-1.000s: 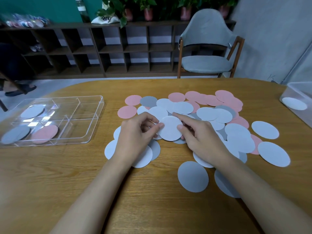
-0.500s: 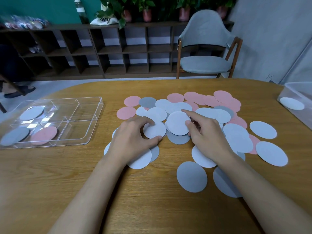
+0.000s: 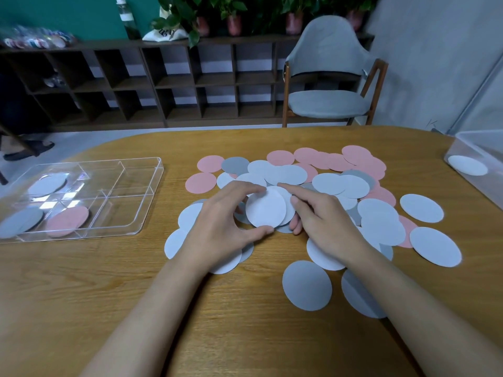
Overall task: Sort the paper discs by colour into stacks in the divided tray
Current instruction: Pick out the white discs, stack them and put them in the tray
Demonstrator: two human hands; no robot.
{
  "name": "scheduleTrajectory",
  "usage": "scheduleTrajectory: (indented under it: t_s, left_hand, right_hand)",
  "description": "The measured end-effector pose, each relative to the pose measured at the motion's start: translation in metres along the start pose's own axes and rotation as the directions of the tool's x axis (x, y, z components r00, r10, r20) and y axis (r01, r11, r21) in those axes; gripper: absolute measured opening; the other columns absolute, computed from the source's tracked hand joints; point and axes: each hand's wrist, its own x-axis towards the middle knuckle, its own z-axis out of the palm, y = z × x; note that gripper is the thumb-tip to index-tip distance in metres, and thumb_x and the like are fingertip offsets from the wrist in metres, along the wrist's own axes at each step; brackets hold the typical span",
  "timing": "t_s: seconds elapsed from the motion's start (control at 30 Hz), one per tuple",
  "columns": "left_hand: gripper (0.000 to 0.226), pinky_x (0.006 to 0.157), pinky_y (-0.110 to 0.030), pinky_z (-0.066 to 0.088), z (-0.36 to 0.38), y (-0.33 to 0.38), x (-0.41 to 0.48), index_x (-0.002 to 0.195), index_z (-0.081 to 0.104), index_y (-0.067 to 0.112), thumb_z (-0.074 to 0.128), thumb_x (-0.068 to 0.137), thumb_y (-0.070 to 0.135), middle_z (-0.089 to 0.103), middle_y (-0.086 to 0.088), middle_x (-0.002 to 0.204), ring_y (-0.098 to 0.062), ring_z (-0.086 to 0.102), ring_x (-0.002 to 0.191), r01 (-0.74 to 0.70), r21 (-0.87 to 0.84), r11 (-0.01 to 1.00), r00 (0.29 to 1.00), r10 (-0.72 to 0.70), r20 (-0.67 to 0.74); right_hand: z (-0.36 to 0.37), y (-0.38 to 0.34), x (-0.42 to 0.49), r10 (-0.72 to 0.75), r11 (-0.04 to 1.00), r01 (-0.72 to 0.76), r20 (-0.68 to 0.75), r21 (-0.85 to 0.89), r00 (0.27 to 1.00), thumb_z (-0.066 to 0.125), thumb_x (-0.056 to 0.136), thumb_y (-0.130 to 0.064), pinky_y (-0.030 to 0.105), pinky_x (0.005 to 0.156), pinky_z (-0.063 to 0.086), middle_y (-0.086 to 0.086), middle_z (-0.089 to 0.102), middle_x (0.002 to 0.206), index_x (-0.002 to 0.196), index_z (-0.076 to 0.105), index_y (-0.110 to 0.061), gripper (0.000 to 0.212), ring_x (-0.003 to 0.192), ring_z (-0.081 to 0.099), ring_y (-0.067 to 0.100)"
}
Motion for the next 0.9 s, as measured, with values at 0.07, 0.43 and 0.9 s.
scheduleTrajectory:
  t_s: [0.07, 0.43, 0.9]
  left_hand:
    - [0.052, 0.083, -0.032, 0.056, 0.002, -0.003, 0.000, 0.116, 0.070, 0.020, 0.095, 0.072, 0.030, 0.063, 0.011, 0.123, -0.006, 0.059, 0.114, -0.042, 0.002, 0.999, 0.999, 0.042, -0.013]
    - [0.022, 0.074, -0.010, 0.049, -0.009, -0.006, 0.002, 0.110, 0.080, 0.018, 0.082, 0.088, 0.017, 0.080, 0.012, 0.091, 0.004, 0.072, 0.087, 0.239, -0.149, 0.959, 0.962, -0.254, -0.094]
    - [0.021, 0.073, -0.010, 0.040, -0.046, -0.004, -0.028, 0.106, 0.080, 0.033, 0.084, 0.086, 0.037, 0.074, 0.020, 0.096, -0.009, 0.065, 0.091, 0.194, 0.095, 0.976, 0.967, -0.207, 0.146]
  right_hand:
    - [0.003, -0.004, -0.002, 0.000, 0.999, -0.001, 0.036, 0.042, 0.999, 0.045, 0.109, -0.024, 0.020, 0.079, 0.054, -0.002, 0.072, 0.073, 0.144, 0.057, -0.036, 0.039, 0.069, 0.070, 0.007]
    - [0.004, -0.006, -0.006, -0.108, 0.990, 0.112, 0.050, -0.082, 0.993, 0.048, 0.108, -0.019, 0.023, 0.082, 0.054, -0.012, 0.068, 0.083, 0.146, 0.054, -0.037, 0.043, 0.086, 0.067, 0.005]
    - [0.010, -0.007, -0.011, -0.232, 0.959, 0.239, 0.065, -0.152, 0.971, 0.053, 0.105, -0.019, 0.035, 0.077, 0.052, 0.000, 0.064, 0.076, 0.142, 0.054, -0.037, 0.041, 0.078, 0.064, 0.015]
